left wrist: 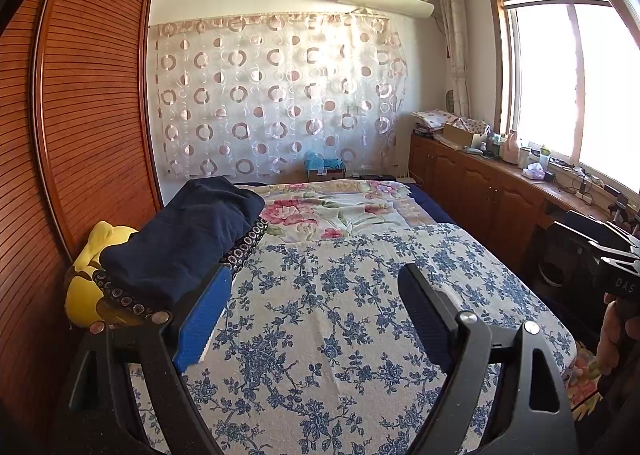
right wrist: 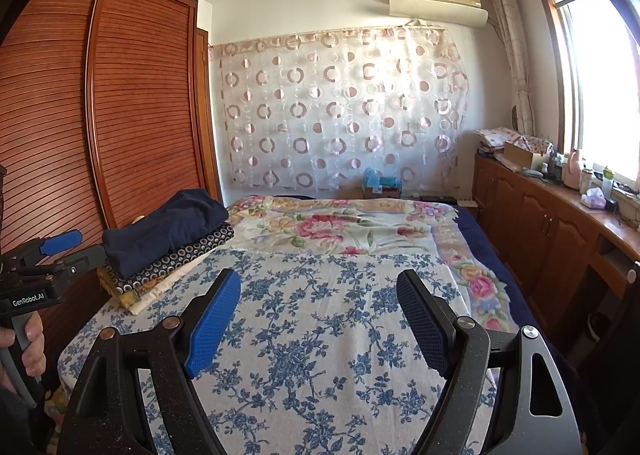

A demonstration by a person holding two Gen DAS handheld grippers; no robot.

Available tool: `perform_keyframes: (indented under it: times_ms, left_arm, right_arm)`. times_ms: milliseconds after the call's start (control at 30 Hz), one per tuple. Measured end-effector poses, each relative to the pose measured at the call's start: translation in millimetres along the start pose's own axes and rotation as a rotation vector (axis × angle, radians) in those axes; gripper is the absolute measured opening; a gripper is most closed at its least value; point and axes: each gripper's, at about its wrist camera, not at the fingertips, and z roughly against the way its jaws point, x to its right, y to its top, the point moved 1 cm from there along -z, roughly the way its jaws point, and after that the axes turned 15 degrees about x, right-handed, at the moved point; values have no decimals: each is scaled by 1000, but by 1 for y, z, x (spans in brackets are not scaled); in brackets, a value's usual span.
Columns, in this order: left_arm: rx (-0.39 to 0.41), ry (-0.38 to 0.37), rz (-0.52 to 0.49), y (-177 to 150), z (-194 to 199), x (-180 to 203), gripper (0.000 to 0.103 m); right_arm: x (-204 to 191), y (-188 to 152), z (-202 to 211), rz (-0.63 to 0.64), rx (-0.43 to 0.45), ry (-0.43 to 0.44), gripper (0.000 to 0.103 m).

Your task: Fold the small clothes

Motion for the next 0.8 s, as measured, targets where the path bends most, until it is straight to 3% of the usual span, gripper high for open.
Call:
perform_keyframes:
  times_ms: [800]
  left_arm:
    - [3, 1, 0, -4, 0, 0, 86]
  right_arm:
    - [6, 1, 1, -2, 9, 1, 82]
